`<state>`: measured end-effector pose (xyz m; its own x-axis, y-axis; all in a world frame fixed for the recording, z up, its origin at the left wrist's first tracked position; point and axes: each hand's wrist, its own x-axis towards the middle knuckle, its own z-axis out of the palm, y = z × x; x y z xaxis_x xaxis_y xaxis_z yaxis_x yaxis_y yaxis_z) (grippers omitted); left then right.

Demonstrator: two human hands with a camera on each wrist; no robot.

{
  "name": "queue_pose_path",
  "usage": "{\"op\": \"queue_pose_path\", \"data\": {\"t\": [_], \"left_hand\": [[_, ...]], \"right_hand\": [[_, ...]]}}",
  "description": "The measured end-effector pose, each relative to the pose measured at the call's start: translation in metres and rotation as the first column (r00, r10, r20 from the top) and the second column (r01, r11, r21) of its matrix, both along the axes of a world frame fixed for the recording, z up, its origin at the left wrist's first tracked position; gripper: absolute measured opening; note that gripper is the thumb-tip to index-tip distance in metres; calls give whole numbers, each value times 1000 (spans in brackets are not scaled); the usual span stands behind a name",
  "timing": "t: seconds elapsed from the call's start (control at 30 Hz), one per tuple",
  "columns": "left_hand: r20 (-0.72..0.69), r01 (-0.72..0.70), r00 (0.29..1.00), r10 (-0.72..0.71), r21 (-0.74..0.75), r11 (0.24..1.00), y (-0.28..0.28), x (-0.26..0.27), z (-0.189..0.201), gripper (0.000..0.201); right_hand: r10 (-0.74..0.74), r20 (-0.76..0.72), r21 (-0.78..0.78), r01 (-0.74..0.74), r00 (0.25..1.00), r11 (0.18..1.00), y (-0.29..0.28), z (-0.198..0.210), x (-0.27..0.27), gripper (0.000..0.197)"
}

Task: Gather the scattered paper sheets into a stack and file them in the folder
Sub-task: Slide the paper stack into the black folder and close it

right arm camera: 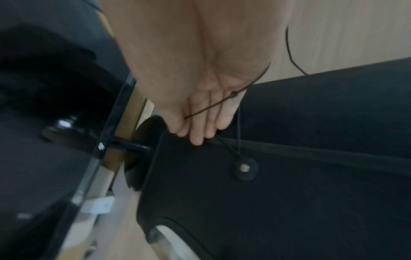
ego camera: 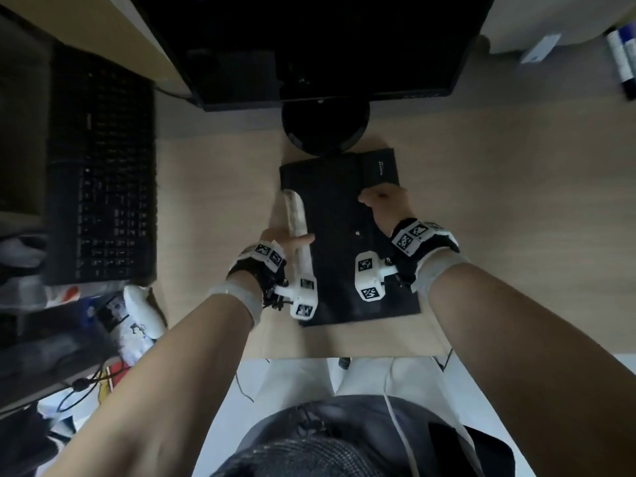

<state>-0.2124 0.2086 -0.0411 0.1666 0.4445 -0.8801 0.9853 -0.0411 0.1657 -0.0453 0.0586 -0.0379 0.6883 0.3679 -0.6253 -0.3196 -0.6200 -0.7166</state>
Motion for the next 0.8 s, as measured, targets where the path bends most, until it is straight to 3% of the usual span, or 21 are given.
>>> {"op": "queue_pose_path", "data": {"t": [0.03,0.17,0.3,0.37,0.47,0.57,0.7,0.8], "left_hand": [[4,32,999,-32,-19,999,-1,0,-1,60],[72,-170,982,174,-66,983,-4,3,6,80],[246,-191,948,202,-67,979,-10,7,11,73],[263,-161,947,183,-102,982,-8,12,17,67],[242,-177,941,235,-236,955,-4,19,23,85],[361,-224,892,272,-171,960,-3,23,31,66],[376,-289,867,326,-154,945,-6,29,40,100],[435,-295,843,317,-120,948,-8,34,37,87]], "right_hand": [[8,23,-2,-8,1000,1000,-1,-1,-2,19],[28,87,-30,-25,996,999,-2,2,-8,13],[153,139,-35,-149,978,988,5,18,-14,15],[247,151,-15,-248,957,969,13,29,-24,14],[336,130,40,-344,933,938,20,41,-43,12],[398,120,71,-407,910,911,9,47,-55,12],[439,47,47,-441,897,896,-20,44,-66,11],[433,-91,10,-434,897,901,-38,39,-62,10]]}}
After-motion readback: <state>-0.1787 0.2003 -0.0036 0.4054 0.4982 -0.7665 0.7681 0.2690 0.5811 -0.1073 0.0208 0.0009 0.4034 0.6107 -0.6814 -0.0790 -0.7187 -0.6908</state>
